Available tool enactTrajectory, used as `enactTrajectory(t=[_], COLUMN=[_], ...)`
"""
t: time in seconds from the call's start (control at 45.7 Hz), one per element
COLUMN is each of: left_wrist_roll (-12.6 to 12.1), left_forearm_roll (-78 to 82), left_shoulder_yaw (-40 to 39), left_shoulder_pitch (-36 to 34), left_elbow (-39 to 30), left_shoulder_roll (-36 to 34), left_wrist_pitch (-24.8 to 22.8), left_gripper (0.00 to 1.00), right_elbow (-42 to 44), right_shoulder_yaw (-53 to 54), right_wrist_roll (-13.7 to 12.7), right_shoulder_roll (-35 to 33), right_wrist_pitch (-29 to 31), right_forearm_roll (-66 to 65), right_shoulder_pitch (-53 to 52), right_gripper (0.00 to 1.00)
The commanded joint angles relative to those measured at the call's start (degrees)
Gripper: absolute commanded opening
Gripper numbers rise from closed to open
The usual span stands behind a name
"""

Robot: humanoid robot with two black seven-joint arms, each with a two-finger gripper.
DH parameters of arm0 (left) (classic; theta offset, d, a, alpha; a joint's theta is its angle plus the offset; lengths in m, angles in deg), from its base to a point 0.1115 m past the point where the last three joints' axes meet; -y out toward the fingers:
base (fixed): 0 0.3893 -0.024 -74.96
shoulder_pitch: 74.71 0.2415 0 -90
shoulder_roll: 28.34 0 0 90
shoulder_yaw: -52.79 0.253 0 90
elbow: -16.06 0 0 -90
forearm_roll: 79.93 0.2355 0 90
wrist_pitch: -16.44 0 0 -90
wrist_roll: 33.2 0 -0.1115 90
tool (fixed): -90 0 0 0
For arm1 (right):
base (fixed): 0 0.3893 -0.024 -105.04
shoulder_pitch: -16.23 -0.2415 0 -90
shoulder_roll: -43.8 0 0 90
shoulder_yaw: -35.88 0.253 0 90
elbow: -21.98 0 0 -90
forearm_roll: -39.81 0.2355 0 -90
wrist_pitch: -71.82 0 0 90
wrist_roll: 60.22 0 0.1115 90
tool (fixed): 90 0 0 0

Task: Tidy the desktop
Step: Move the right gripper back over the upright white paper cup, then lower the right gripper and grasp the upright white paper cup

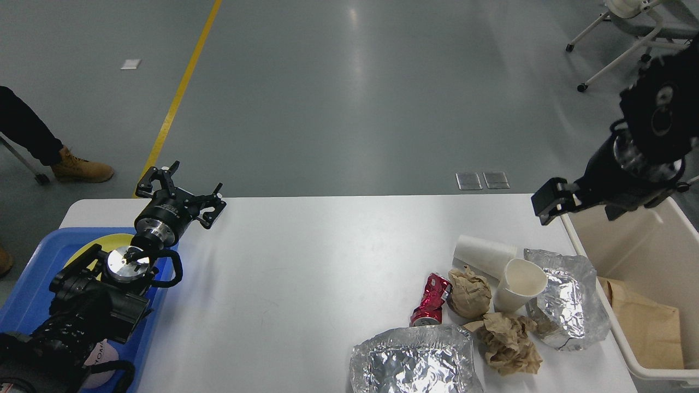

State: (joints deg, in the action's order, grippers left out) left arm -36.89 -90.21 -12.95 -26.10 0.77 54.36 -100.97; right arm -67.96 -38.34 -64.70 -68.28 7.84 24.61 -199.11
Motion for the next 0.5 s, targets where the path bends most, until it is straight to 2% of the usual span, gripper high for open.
enactTrajectory(t=[0.0,0.066,0.197,0.482], left_wrist_roll=[0.00,0.00,0.00,0.00], left_forearm_roll=[0.00,0.00,0.00,0.00], left_shoulder_yaw=[0.00,0.00,0.00,0.00], left_shoulder_pitch=[0.00,0.00,0.00,0.00], left_elbow=[0.00,0.00,0.00,0.00], left_shoulder_roll=[0.00,0.00,0.00,0.00], left_wrist_pitch=[-0.01,-0.01,-0.01,-0.01], left_gripper=[0.96,0.96,0.96,0.96], right_elbow=[2.22,5.55,15.30,27.61], right_shoulder_yaw=[2.85,4.61,8.21,10.33], right_wrist_roll=[0.00,0.00,0.00,-0.09], right_shoulder_roll=[-0.15,0.20,0.37,0.37], right_wrist_pitch=[-6.49,-9.05,-9.93,-10.55], right_forearm_roll=[0.00,-0.01,-0.01,-0.45], right_shoulder_pitch=[7.73,14.58,26.36,38.85], right_gripper=[0.87,0.87,0.89,0.89])
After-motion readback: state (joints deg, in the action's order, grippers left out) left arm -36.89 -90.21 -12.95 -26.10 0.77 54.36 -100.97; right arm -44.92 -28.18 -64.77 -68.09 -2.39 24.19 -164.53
